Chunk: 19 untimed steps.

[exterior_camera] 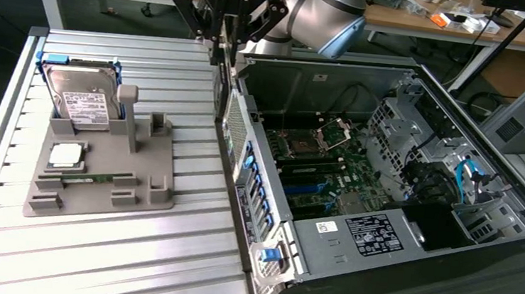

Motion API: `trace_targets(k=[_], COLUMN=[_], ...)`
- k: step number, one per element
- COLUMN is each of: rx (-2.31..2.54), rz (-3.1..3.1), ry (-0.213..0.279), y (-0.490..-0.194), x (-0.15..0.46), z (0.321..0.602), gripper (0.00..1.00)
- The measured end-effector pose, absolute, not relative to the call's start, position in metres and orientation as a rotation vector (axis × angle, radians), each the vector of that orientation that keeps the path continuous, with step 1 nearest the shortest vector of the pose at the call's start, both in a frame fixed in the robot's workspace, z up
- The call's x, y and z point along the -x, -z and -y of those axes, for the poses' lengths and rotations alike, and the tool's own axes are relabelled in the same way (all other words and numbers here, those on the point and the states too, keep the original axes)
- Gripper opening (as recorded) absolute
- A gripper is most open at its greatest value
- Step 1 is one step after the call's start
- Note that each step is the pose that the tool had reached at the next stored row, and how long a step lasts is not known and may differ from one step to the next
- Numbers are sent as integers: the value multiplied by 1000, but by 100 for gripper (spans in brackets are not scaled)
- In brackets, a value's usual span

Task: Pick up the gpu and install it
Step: 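Pick up the gpu and move the gpu toward the slot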

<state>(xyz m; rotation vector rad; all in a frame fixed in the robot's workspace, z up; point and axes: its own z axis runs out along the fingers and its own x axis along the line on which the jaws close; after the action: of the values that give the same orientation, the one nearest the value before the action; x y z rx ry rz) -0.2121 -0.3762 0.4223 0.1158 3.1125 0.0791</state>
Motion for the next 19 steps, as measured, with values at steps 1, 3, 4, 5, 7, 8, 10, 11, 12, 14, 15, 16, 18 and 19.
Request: trace_targets(k=[1,3,4,5,7,8,10,11,12,14,15,16,18,19], rx=[-116,-116,-116,-116,-116,-116,-116,-116,-116,-116,-116,-116,-116,-116], rz=[-3113,-3113,-3113,-3113,-3113,-3113,-3113,-3113,-3113,-3114,-3115,-3116,-3119,-3120], ry=[-79,-79,-79,-79,-79,-79,-79,-79,-79,-79,-79,-79,-79,-79], y=[-423,-424,-425,-425,-427,-428,-429,-429,-429,-429,-429,-429,-429,-429], x=[212,212,212,212,212,212,211,210,209,207,205,203,200,198], z=[376,376,376,376,376,376,376,376,376,377,377,377,378,378], gripper=[27,27,27,27,27,27,27,27,27,27,27,27,27,27])
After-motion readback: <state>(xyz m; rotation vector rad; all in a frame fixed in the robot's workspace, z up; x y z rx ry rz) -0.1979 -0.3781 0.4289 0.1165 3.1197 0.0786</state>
